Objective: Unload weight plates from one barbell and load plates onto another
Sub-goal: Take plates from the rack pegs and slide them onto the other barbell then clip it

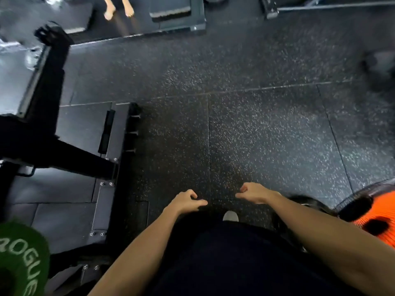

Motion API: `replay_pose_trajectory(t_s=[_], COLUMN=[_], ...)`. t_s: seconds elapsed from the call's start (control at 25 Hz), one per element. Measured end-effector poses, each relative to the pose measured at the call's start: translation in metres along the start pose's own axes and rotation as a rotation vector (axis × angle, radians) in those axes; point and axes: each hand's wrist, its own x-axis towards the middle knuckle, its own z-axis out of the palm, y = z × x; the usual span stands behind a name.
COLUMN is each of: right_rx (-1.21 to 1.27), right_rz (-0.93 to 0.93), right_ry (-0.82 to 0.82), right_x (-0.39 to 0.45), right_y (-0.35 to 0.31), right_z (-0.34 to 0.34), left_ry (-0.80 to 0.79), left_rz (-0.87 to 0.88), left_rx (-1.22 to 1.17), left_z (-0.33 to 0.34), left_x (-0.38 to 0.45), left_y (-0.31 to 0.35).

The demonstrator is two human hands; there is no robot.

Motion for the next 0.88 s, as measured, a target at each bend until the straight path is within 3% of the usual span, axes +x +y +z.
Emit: replay_pose_trajectory(t_s=[0.24,0.68,0.88], right_rx=[-0.034,0.147,0.064], right_rz=[0.077,0.090,0.112], right_ry=[-0.105,0.141,0.092], right_x=[0.040,0.184,0.249], right_y=[0.015,-0.068,-0.100], right_z=[-0.023,-0.284,-0.378], left_ry=[-0.096,-0.101,-0.100], left_rz=[0.019,0.074,0.042], left_rx=[0.186,0.195,0.156], left_z=[-0.025,-0.275,-0.355], left_x=[0.057,0.218,0.278], left_y=[0.047,0.181,0.231])
